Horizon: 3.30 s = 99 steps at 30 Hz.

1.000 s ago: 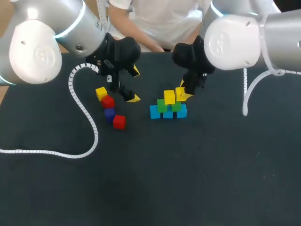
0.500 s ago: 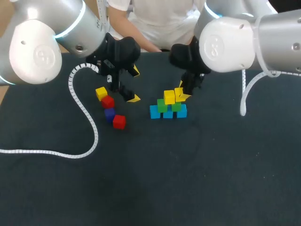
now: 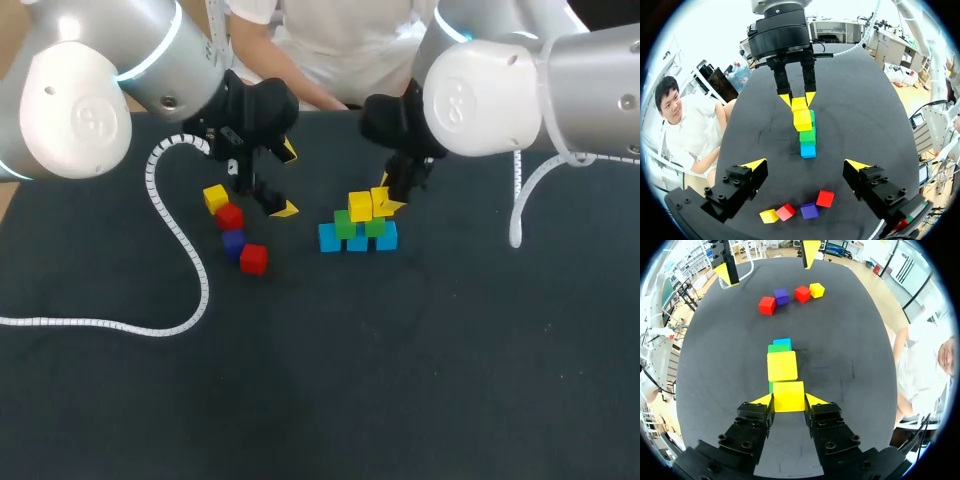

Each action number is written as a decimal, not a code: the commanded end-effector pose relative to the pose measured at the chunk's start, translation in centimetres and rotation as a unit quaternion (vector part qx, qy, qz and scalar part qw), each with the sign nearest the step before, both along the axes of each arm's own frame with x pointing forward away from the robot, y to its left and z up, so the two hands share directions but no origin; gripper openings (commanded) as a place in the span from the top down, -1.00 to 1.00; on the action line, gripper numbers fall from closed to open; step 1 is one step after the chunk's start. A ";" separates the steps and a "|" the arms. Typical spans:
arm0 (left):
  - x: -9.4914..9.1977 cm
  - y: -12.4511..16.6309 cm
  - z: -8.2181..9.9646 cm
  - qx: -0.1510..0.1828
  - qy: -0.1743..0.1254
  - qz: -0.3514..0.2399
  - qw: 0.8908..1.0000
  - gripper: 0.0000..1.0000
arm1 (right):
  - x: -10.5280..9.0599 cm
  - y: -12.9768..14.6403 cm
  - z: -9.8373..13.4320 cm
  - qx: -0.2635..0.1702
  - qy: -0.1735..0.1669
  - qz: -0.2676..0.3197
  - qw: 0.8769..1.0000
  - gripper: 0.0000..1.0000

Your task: Place the blue cubes, place green cubes on the blue cubes, place the yellow cubes on the green cubes, then place the red cubes on the yellow cubes, and place purple cube on the red cubes.

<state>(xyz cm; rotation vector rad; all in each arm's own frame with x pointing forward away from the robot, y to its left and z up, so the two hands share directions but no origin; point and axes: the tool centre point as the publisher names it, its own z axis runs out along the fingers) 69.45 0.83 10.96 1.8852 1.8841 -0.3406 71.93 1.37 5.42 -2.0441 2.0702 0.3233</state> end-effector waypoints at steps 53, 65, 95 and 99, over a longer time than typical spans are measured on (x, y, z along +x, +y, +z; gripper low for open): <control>0.2 -0.1 0.0 0.002 0.002 -0.001 1.000 -1.00 | -0.1 0.3 0.4 0.015 0.002 0.003 1.000 -1.00; 0.2 -0.1 0.0 0.002 0.002 -0.001 1.000 -1.00 | -0.1 -0.9 1.2 0.070 0.001 -0.006 0.998 -1.00; 0.2 -0.1 0.0 0.002 0.002 -0.001 1.000 -1.00 | -0.9 -4.2 2.3 0.187 0.011 -0.048 0.981 -1.00; 0.2 -0.1 0.0 0.002 0.002 -0.001 1.000 -1.00 | -1.2 -4.7 2.3 0.202 0.013 -0.056 0.978 -1.00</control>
